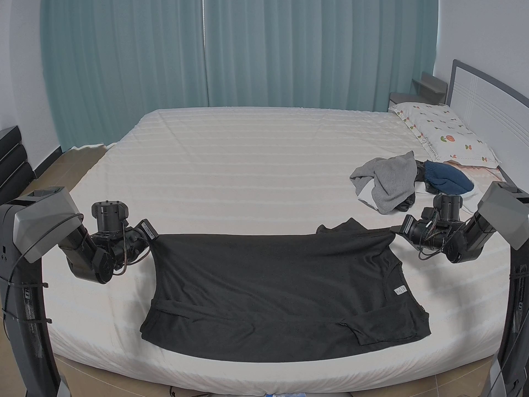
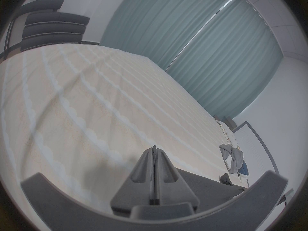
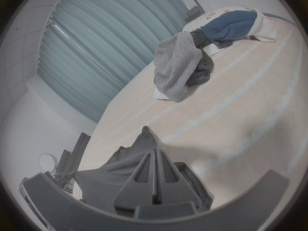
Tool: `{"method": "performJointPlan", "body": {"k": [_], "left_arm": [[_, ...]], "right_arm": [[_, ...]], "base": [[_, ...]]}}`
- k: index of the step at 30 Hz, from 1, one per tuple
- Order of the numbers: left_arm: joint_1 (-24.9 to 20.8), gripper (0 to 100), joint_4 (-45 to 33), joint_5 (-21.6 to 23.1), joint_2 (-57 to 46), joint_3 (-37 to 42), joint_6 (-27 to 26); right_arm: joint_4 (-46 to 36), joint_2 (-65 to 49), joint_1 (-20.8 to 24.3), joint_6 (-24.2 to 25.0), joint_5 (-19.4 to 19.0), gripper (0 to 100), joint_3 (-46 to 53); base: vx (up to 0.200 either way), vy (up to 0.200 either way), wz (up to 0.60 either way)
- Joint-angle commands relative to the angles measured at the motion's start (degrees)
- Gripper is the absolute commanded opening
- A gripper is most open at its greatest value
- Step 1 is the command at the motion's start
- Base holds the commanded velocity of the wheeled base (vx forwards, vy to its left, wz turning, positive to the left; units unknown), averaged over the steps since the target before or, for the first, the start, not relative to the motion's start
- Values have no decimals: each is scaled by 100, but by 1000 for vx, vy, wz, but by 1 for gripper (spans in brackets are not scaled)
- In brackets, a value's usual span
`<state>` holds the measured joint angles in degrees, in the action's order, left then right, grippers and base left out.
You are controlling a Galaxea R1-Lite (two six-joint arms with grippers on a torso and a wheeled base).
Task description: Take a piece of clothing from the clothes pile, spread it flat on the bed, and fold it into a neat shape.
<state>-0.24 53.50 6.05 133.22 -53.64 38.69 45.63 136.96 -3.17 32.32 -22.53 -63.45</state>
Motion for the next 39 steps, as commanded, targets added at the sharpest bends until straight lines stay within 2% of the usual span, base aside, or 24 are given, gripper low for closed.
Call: {"method": "performJointPlan", "body": {"k": [1,11,13,18,19,27,34,39], "left_arm": [[-11,0,134,2,-94,222,-72],[-11,0,134,2,-367,618,-134],[7,0,143,19,-463,837,-327],[-11,0,152,28,-543,1171,-582],[-11,0,152,28,-569,1295,-661],[-20,0,152,55,-692,1787,-872],[-46,0,152,55,-657,2217,-1373],[-46,0,143,55,-630,2332,-1444]], "right_arm": [[7,-319,-8,-85,-15,0,298],[447,-741,-43,-138,-296,0,1221],[587,-855,-96,-182,-358,0,1546],[614,-1022,-246,-516,-586,0,2144],[623,-1057,-325,-718,-665,0,2364],[631,-1119,-553,-1474,-841,0,3155],[623,-1040,-553,-1808,-841,0,3515],[623,-943,-536,-1922,-832,0,3550]], "base": [[0,0,0],[0,0,0],[0,0,0],[0,0,0],[0,0,0],[0,0,0],[0,0,0],[0,0,0]]}}
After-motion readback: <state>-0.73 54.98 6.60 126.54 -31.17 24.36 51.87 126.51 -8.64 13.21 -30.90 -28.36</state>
